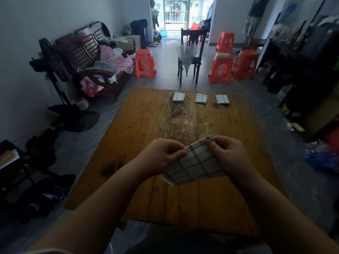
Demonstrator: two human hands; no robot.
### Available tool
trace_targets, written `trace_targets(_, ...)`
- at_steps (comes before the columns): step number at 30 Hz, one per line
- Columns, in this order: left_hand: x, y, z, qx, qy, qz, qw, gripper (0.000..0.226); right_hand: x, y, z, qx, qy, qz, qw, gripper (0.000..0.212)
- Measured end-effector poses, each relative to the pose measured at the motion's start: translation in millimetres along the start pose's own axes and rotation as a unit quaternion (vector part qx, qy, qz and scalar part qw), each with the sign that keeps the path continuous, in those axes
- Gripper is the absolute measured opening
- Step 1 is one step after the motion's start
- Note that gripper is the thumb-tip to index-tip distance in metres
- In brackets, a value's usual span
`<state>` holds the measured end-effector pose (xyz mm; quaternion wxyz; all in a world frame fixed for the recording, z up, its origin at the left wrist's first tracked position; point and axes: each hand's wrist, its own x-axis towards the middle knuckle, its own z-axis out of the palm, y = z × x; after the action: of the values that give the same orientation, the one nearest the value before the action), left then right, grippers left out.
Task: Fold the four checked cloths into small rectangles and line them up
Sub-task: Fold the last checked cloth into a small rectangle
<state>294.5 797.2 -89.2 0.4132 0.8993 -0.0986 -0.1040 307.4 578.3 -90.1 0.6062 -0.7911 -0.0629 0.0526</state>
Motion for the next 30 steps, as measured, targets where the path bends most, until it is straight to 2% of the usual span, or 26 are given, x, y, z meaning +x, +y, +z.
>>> trace_targets(5, -4, -11, 4, -0.029, 0.019, -0.028, 0.999, 0.015, 0, 4, -12, 0.01, 0.004, 0.011, 1.0, 0.016)
trace_targets(8, -6, -16, 5, -0.078, 0.035, -0.042, 0.995, 0.013, 2, 12, -19, 0.037, -0.042, 0.045, 0.997, 0.014)
trace_targets(10, -8, -17, 4, -0.147, 0.058, -0.05, 0.986, 0.013, 3, 19, -24, 0.091, -0.064, 0.084, 0.99, 0.024)
trace_targets(12, -9, -17, 4, -0.201, 0.074, -0.059, 0.975, 0.014, 4, 28, -25, 0.194, -0.079, 0.146, 0.967, 0.038)
trace_targets(14, -9, -18, 8, -0.224, 0.089, -0.072, 0.968, 0.015, 3, 40, -21, 0.282, -0.101, 0.181, 0.937, 0.051)
trace_targets(17, -7, -19, 20, -0.244, 0.122, -0.097, 0.957, 0.017, 0, 55, -10, 0.334, -0.125, 0.199, 0.913, 0.075)
trace_targets(25, -10, -19, 51, -0.303, 0.151, -0.159, 0.927, 0.019, -9, 69, 11, 0.253, -0.087, 0.207, 0.941, 0.041)
trace_targets(30, -8, -20, 47, -0.296, 0.062, -0.199, 0.932, 0.019, -11, 68, 8, 0.156, -0.081, 0.199, 0.964, 0.032)
